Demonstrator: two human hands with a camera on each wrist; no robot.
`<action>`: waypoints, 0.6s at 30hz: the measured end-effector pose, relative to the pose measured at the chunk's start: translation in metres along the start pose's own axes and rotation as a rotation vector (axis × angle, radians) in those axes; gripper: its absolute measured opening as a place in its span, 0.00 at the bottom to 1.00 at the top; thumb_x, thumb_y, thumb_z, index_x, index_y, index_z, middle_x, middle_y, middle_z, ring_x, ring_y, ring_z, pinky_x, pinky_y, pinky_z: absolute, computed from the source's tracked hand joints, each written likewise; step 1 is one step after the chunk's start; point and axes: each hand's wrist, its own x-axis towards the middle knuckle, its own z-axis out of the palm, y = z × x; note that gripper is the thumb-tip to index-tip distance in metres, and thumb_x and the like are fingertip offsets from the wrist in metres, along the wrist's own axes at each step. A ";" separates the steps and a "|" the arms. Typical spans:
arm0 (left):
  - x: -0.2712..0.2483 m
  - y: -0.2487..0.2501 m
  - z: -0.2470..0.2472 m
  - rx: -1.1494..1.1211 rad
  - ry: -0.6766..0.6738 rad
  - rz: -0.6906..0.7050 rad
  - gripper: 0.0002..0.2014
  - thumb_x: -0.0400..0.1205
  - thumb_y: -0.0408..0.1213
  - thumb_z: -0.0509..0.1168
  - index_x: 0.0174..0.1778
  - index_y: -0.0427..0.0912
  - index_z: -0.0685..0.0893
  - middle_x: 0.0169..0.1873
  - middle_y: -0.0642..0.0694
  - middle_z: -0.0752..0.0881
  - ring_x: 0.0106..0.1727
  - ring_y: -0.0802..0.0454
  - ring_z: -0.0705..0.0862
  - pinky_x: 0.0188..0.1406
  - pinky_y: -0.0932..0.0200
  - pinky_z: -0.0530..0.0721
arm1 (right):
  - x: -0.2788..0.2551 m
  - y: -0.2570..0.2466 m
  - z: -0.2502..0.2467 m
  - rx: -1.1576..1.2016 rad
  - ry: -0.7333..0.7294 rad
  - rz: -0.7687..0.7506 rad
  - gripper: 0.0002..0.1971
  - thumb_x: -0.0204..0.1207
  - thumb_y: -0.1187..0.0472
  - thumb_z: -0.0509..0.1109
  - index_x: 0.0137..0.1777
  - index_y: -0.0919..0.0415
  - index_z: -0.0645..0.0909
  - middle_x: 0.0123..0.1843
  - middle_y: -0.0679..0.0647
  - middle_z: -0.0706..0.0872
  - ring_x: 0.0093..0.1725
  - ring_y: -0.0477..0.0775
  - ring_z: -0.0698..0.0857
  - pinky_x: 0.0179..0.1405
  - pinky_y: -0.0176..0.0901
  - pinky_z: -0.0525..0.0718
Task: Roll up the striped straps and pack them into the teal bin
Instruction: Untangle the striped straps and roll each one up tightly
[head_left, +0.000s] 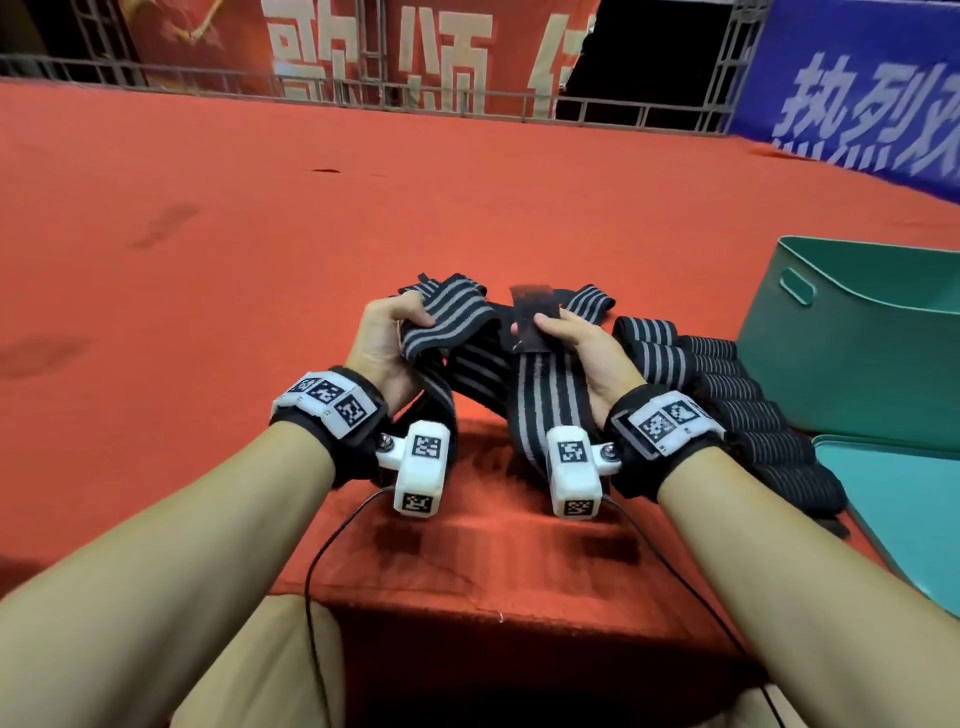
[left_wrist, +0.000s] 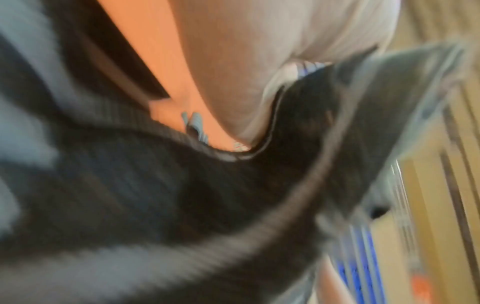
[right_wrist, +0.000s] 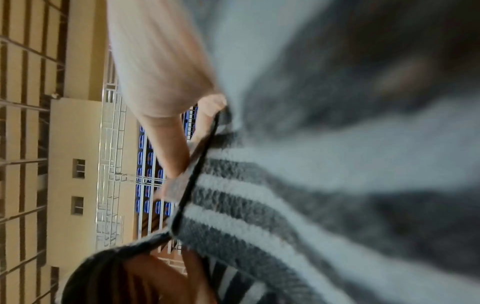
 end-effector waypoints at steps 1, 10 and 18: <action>-0.003 -0.001 0.004 -0.024 -0.019 -0.020 0.12 0.69 0.25 0.53 0.35 0.35 0.83 0.41 0.40 0.83 0.41 0.44 0.84 0.60 0.57 0.82 | -0.003 -0.002 0.003 0.005 -0.027 0.031 0.08 0.86 0.66 0.65 0.58 0.64 0.85 0.47 0.59 0.91 0.42 0.56 0.91 0.46 0.46 0.90; 0.000 -0.008 0.009 0.394 0.137 0.053 0.17 0.68 0.25 0.63 0.53 0.37 0.81 0.47 0.36 0.82 0.39 0.43 0.85 0.37 0.58 0.87 | -0.004 0.003 0.004 -0.166 0.118 0.029 0.05 0.80 0.70 0.72 0.53 0.69 0.88 0.44 0.64 0.91 0.41 0.59 0.90 0.42 0.46 0.90; 0.000 -0.013 0.006 1.593 -0.281 0.341 0.49 0.61 0.55 0.67 0.84 0.50 0.73 0.87 0.50 0.63 0.87 0.53 0.58 0.86 0.50 0.58 | 0.001 -0.003 -0.002 -0.282 0.231 0.025 0.08 0.75 0.71 0.77 0.53 0.72 0.91 0.49 0.68 0.94 0.45 0.64 0.93 0.47 0.54 0.93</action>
